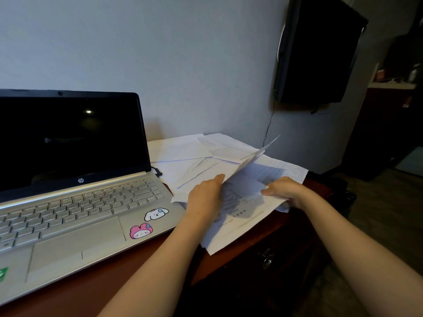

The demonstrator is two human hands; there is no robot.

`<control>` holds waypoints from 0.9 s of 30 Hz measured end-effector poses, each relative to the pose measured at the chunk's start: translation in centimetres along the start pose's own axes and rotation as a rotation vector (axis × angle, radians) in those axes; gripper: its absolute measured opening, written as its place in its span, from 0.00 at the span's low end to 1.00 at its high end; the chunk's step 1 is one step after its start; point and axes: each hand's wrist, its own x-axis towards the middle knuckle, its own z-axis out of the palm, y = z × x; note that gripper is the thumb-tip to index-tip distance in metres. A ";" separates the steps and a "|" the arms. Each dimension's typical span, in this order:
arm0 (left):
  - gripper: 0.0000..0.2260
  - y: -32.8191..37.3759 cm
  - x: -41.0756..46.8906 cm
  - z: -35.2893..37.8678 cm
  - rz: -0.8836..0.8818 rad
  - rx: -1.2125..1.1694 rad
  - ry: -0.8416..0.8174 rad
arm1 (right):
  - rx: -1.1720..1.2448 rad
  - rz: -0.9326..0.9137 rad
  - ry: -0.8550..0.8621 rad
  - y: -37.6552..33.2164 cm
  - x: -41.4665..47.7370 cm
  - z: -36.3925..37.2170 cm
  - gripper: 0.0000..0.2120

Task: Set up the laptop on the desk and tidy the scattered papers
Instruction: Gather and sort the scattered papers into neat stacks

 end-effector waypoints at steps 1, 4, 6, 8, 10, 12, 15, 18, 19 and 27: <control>0.20 0.0 0.0 -0.2 -0.006 -0.010 0.039 | 0.048 -0.001 0.018 0.1 0.0 -0.2 0.12; 0.23 0.0 -0.2 -0.9 -0.024 0.005 0.106 | 0.213 0.046 0.121 0.4 -0.5 -1.4 0.13; 0.23 0.4 -0.4 -0.9 -0.019 0.043 0.093 | 0.276 0.075 0.236 0.9 -1.0 -2.4 0.08; 0.20 0.7 -0.4 -0.7 -0.001 0.056 0.095 | 0.324 0.109 0.386 1.5 -1.2 -3.1 0.03; 0.18 1.1 -0.4 -0.6 0.028 0.071 0.074 | 0.336 0.140 0.483 2.4 -1.2 -3.4 0.11; 0.19 1.5 -0.7 -0.4 0.074 0.101 0.030 | 0.344 0.166 0.536 2.9 -1.6 -3.6 0.16; 0.15 2.0 -1.3 -0.1 0.192 0.133 0.002 | 0.424 0.144 0.567 2.7 -2.2 -3.1 0.17; 0.16 2.4 -1.9 0.4 0.270 0.094 -0.036 | 0.542 0.096 0.435 2.2 -3.2 -1.9 0.09; 0.17 2.5 -2.0 0.5 0.284 0.080 -0.038 | 0.618 0.080 0.355 2.1 -3.4 -1.6 0.07; 0.17 2.5 -3.1 -0.4 0.410 0.041 -0.082 | 0.738 0.019 0.005 2.0 -4.1 -1.3 0.09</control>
